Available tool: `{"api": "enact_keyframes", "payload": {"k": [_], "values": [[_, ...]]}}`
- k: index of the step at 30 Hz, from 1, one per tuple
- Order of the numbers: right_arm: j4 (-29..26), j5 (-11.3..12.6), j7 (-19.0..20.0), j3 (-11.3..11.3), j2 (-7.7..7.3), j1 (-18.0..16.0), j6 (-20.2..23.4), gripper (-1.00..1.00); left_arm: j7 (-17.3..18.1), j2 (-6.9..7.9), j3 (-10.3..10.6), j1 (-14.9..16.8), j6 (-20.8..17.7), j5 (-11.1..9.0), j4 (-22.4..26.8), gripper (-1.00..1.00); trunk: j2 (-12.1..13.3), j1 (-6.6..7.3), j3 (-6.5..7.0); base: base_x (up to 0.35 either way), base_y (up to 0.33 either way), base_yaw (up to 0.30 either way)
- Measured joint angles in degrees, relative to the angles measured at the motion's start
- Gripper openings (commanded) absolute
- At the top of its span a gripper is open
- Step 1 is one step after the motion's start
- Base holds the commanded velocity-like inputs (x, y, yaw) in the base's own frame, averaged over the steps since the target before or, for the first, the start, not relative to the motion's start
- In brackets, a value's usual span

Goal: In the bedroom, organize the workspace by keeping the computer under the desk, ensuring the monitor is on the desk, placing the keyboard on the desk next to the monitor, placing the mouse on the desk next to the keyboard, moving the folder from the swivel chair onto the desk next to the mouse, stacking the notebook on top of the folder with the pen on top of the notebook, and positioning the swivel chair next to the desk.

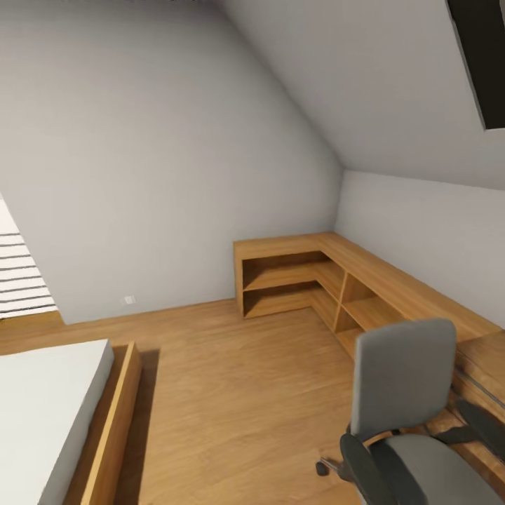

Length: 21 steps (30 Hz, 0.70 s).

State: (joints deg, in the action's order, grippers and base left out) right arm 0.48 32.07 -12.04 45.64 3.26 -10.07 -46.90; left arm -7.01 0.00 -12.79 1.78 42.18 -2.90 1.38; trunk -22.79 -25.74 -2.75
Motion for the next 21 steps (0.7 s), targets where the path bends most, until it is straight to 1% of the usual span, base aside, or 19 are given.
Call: {"api": "enact_keyframes", "payload": {"k": [21], "values": [[0.00, -0.19, -0.01, 0.00, -0.04, 0.00, 0.00, 1.00, -0.03, -0.01, 0.05, 0.00, 0.07, 0.02, -0.01, 1.00, 0.00, -0.01, 0.63, 0.009, 0.008, 0.263]]}}
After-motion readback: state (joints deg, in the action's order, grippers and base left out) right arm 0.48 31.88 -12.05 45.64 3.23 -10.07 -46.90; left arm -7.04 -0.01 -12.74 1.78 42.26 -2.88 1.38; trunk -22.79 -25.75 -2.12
